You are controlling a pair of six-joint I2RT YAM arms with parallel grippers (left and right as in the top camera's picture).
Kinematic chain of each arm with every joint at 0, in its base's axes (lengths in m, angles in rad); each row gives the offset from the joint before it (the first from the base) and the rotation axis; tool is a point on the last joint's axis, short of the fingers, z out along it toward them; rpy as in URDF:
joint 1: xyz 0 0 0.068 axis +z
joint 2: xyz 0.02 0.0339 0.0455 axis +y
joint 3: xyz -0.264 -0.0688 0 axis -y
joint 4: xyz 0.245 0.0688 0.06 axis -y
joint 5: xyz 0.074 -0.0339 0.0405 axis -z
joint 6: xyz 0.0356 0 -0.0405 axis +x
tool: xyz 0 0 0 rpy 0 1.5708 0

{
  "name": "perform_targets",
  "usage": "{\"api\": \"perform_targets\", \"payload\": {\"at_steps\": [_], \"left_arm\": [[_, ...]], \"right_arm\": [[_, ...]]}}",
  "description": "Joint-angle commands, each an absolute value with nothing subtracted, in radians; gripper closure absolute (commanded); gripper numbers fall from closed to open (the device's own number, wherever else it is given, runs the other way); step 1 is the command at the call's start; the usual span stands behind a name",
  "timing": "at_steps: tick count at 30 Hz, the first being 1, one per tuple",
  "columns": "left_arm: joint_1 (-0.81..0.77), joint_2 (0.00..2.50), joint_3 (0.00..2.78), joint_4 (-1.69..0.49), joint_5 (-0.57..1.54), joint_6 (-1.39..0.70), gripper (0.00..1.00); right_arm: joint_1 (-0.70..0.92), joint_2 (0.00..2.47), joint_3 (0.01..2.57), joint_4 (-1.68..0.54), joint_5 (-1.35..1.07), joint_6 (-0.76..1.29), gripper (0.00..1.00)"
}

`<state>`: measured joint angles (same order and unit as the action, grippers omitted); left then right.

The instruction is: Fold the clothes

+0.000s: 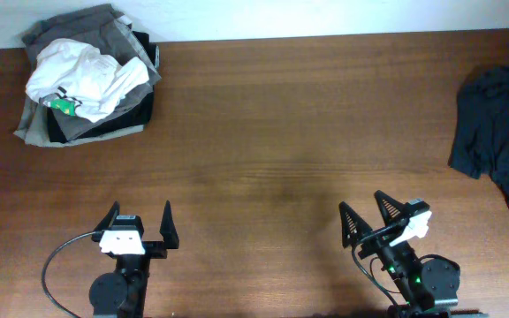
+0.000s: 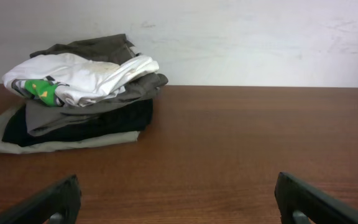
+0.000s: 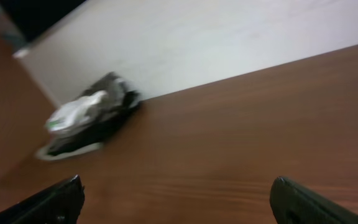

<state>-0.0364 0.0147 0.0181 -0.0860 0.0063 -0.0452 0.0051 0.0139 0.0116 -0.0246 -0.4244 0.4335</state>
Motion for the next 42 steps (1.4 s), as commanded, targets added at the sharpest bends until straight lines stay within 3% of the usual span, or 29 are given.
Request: {"api": "perform_targets", "payload": {"at_steps": [1, 5, 11, 16, 21, 25, 30, 34, 38, 42], "left_arm": [[-0.029, 0.007, 0.009, -0.084, -0.004, -0.026, 0.01], [-0.029, 0.007, 0.009, -0.084, -0.004, -0.026, 0.01], [-0.029, 0.007, 0.009, -0.084, -0.004, -0.026, 0.01], [-0.029, 0.007, 0.009, -0.084, -0.004, -0.026, 0.01], [-0.029, 0.007, 0.009, -0.084, -0.004, -0.026, 0.01], [-0.029, 0.007, 0.009, -0.084, -0.004, -0.026, 0.01], [-0.029, 0.007, 0.009, -0.084, -0.004, -0.026, 0.01], [-0.029, 0.007, 0.009, -0.084, -0.004, -0.026, 0.01], [-0.029, 0.007, 0.009, -0.084, -0.004, -0.026, 0.01], [-0.029, 0.007, 0.009, -0.084, -0.004, -0.026, 0.01]], "right_arm": [[-0.001, 0.008, 0.007, 0.081, -0.567, 0.507, 0.01], [-0.001, 0.012, 0.082, 0.166, -0.501, 0.505, 0.01], [-0.001, 0.177, 0.363, -0.033, -0.250, 0.244, 0.02], [-0.001, 0.564, 0.735, -0.312, 0.172, 0.134, 0.01], [-0.058, 1.037, 1.139, -0.599, 0.369, 0.067, 0.01], [-0.167, 1.450, 1.464, -0.891, 0.320, 0.067, 0.01], [-0.237, 1.772, 1.686, -1.019, 0.326, 0.066, 0.02], [-0.294, 1.859, 1.700, -0.993, 0.308, 0.067, 0.02], [-0.383, 1.929, 1.700, -0.957, 0.125, -0.003, 0.01], [-0.455, 2.004, 1.700, -0.968, 0.032, -0.030, 0.08]]}}
